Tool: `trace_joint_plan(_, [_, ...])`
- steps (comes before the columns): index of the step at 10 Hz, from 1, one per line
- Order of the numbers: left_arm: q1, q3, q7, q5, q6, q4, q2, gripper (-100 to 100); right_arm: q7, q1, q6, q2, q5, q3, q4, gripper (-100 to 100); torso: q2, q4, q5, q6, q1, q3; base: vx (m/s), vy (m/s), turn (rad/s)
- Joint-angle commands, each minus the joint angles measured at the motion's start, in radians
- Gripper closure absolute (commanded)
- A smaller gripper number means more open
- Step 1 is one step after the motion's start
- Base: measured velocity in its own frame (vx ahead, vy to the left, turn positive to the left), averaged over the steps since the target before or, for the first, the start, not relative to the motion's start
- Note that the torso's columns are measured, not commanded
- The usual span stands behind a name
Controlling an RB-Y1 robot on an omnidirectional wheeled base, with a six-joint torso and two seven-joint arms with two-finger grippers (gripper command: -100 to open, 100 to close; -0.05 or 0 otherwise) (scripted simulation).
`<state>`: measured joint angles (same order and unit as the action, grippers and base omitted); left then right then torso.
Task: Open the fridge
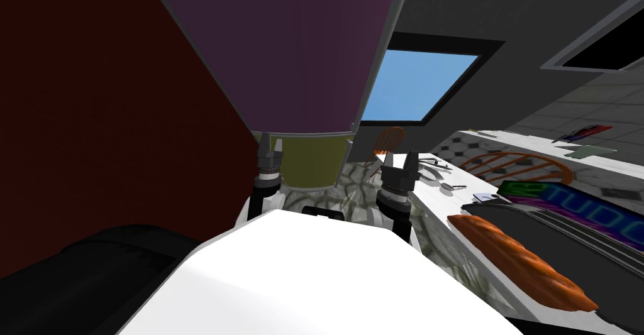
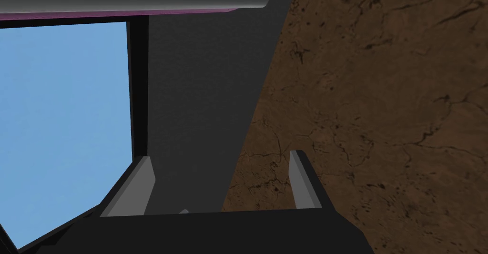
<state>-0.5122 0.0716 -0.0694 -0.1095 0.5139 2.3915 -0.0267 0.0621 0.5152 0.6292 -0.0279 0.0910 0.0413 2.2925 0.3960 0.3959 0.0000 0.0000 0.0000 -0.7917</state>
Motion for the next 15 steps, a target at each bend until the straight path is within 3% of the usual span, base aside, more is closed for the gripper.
trace_joint_plan(1, [0.0, 0.0, 0.0, 0.0, 0.0, 0.0, 0.0, 0, 0.0, 0.0, 0.0, 0.0, 0.0, 0.0, 0.0, 0, 0.074, 0.074, 0.0, 0.0, 0.0, -0.147, 0.0, 0.0, 0.0])
trace_joint_plan(3, [0.0, 0.0, 0.0, 0.0, 0.0, 0.0, 0.0, 0, 0.0, 0.0, 0.0, 0.0, 0.0, 0.0, 0.0, 0, 0.222, 0.221, 0.0, 0.0, 0.0, -0.443, 0.0, 0.0, 0.0])
trace_joint_plan(4, [-0.001, -0.005, 0.002, 0.001, -0.018, 0.006, -0.041, -100, 0.0, 0.0, 0.0, 0.0, 0.0, 0.0, 0.0, 0, 0.295, 0.295, 0.0, 0.0, 0.0, -0.59, 0.023, -0.033, -0.016])
trace_joint_plan(6, [-0.002, -0.011, 0.005, 0.002, -0.045, 0.013, -0.076, -100, 0.0, 0.0, 0.0, 0.0, 0.0, 0.0, 0.0, 0, 0.337, 0.338, -0.001, 0.0, -0.002, -0.68, 0.025, -0.063, -0.015])
trace_joint_plan(15, [-0.005, -0.065, 0.03, 0.011, -0.26, 0.043, -0.212, -100, 0.0, 0.0, 0.0, 0.0, 0.0, 0.0, 0.0, 0, 0.342, 0.342, 0.0, 0.0, -0.001, -0.684, 0.06, -0.099, -0.026])
